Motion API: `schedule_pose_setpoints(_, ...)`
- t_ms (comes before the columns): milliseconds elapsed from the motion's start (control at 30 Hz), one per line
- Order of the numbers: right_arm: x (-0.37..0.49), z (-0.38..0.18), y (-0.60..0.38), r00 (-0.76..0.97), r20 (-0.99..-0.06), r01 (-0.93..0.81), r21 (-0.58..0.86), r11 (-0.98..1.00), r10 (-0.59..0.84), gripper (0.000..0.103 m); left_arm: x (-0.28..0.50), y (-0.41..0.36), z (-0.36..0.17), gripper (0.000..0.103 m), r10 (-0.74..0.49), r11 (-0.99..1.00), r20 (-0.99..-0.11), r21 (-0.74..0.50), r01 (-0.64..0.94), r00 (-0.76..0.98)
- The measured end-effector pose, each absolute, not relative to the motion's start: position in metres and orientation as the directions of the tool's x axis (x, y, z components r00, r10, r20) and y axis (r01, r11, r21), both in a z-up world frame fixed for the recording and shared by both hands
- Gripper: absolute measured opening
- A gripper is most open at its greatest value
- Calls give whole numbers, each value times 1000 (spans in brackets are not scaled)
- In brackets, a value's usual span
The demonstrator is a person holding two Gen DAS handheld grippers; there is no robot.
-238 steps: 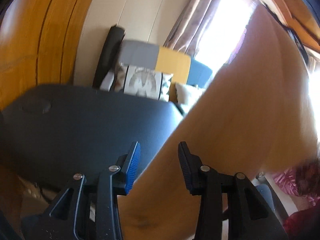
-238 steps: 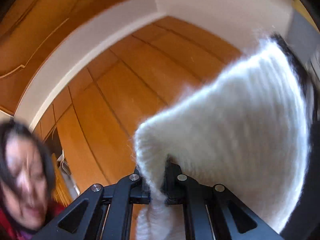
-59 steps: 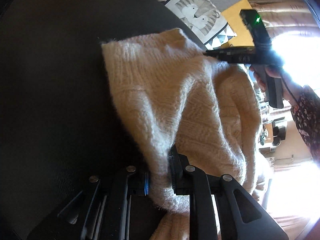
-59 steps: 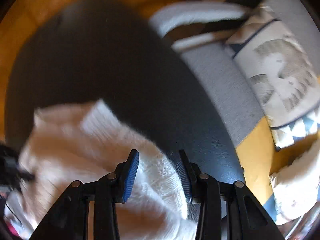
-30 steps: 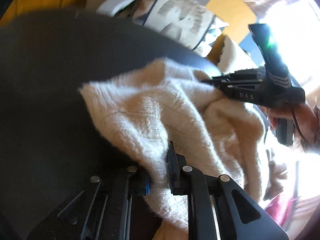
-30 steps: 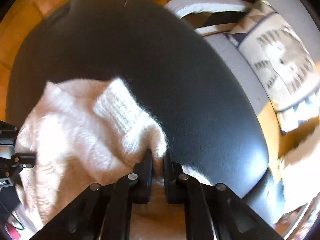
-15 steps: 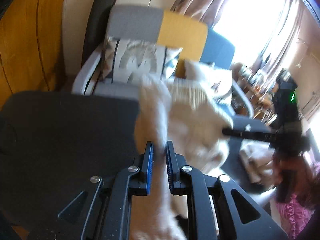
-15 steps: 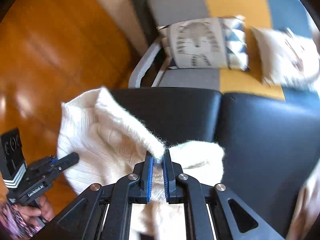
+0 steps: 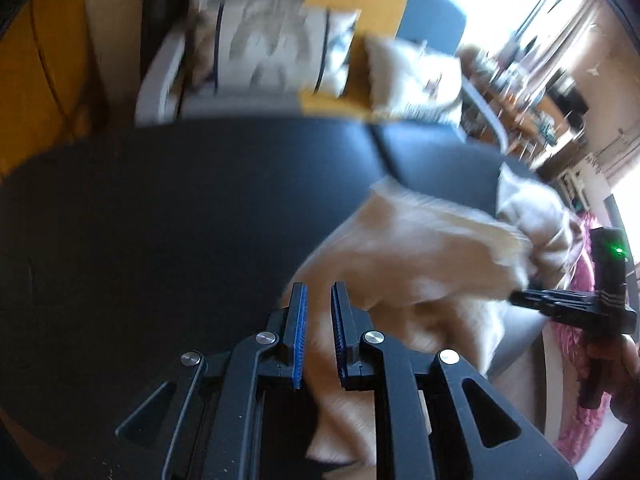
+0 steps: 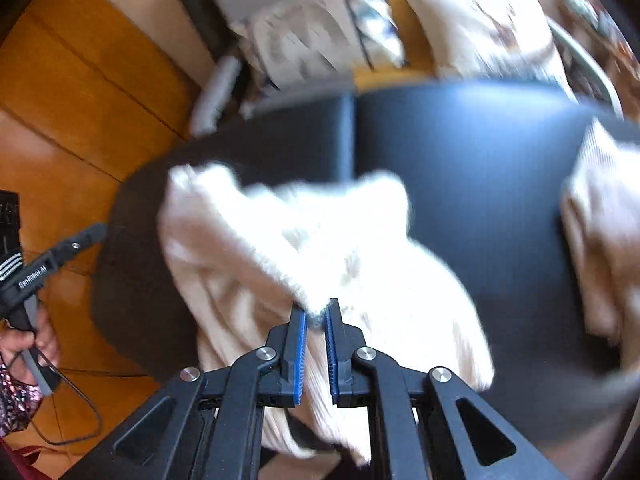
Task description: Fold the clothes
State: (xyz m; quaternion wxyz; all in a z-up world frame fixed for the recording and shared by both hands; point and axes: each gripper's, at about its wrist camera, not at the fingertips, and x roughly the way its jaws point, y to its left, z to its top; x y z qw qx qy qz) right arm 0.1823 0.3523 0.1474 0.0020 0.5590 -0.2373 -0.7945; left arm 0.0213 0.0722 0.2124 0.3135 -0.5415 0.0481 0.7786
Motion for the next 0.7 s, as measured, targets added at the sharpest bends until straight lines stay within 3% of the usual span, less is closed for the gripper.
schedule_pose_setpoints(133, 195, 114, 348, -329, -902, -314, 384, -869, -280, 5, 16, 73, 172, 14, 409, -768, -903, -262, -584, -132)
schedule_pose_setpoints(233, 195, 107, 349, -317, -907, -308, 376, -874, -278, 5, 19, 93, 164, 14, 383, -705, -902, -144, -695, -202)
schedule_pose_setpoints(333, 195, 107, 355, -316, -904, -297, 381, -876, -286, 5, 2, 96, 152, 28, 346, -713, -909, -93, -695, -234)
schedule_pose_setpoints(400, 196, 112, 360, -339, -884, -270, 419, -867, -322, 7, -11, 96, 143, 30, 326, -728, -915, -84, -680, -237)
schedule_pose_setpoints(467, 193, 120, 364, -368, -866, -235, 439, -867, -338, 9, -22, 96, 133, 30, 310, -743, -927, -99, -662, -209)
schedule_pose_setpoints(533, 183, 131, 368, -407, -846, -191, 446, -874, -343, 22, -26, 102, 118, 30, 276, -757, -946, -104, -646, -172)
schedule_pose_setpoints(700, 150, 139, 372, -437, -857, -165, 374, -913, -272, 23, -18, 106, 94, 30, 270, -810, -958, -172, -560, -95)
